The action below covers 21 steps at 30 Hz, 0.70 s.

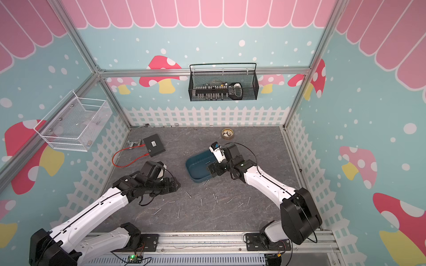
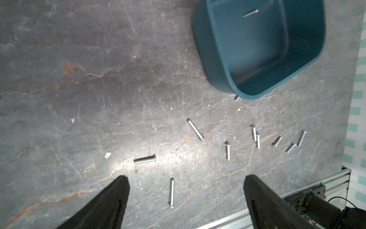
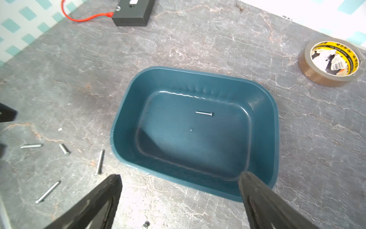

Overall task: Put the screws on the desktop into the storage box
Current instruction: Place the screw in the storage box, then pick up the screw from the center of the board.

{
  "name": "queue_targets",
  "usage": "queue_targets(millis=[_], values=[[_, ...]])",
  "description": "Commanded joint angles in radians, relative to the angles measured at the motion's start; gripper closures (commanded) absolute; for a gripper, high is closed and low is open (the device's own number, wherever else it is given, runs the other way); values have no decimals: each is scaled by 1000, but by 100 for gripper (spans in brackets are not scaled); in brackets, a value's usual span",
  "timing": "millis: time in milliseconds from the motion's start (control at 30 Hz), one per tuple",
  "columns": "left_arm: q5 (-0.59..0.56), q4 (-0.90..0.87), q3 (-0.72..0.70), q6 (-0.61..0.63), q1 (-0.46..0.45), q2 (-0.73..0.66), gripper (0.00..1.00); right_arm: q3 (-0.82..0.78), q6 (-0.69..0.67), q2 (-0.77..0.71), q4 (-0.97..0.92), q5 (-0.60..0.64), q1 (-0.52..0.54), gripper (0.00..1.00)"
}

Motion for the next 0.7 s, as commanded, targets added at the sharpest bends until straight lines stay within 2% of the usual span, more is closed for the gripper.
queue_targets(millis=[0, 167, 400, 667], values=[[-14, -94, 14, -24, -1, 19, 10, -33, 9, -45, 23, -26, 4, 1], [-54, -172, 26, -30, -1, 81, 16, -66, 7, -94, 26, -35, 4, 2], [-72, -260, 61, 36, 2, 175, 19, -115, 13, -148, 52, -50, 4, 2], [-14, -212, 57, 48, 2, 216, 25, -160, 18, -173, 76, -55, 2, 3]])
